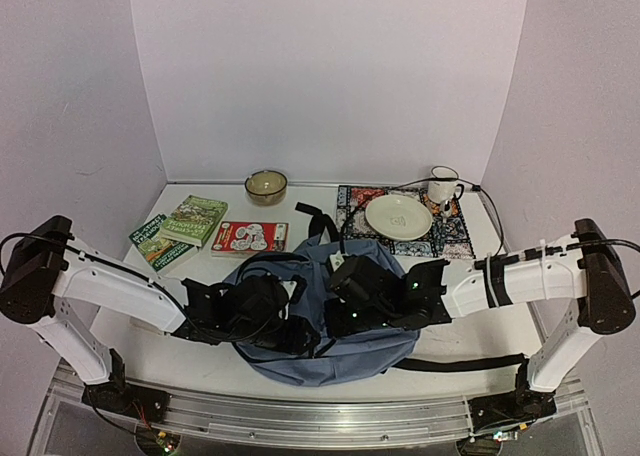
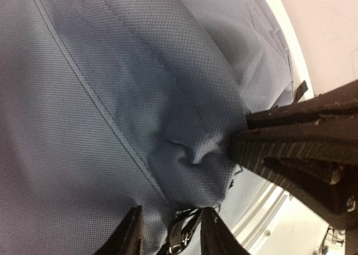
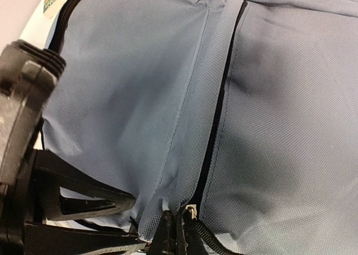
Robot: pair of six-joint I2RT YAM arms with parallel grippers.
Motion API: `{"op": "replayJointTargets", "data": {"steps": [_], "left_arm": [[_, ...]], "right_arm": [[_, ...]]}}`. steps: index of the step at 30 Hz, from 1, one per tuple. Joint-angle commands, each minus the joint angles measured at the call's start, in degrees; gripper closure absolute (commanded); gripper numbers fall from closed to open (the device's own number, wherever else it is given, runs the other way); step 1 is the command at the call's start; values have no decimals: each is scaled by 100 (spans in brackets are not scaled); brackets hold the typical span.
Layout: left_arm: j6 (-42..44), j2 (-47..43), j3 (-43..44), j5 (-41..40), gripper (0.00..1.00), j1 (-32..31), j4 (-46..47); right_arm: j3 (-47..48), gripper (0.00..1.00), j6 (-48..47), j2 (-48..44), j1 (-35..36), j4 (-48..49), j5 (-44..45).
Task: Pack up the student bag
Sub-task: Grab the largest pocket of the student bag, then unzip the largest pocket of the student bag.
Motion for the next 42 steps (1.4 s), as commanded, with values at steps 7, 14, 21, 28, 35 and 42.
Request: {"op": "replayJointTargets", "data": {"steps": [7,14,21,28,35,42], "left_arm": [[192,249,523,32,77,-87,185],[257,319,597,32,90,-100,176],[106,-342,101,-132,100,-97,67],[-100,-1104,-354,-638,100,-94,-752],[-445,-1771,-754,-1549,100,-85,-1746],[-694,-2295,-793,-2356,100,348,-2663]], "right_arm": [[169,100,-1,-174,-29,232,154],[193,100,5,-162,-32,232,162],[-85,100,88,-360,-120,145,319],[-565,100,177,-775,-331,-23,419],[-1142,100,59,-1514,-458,-276,493],[-1712,100,-184,-2226,-504,-418,107]]}}
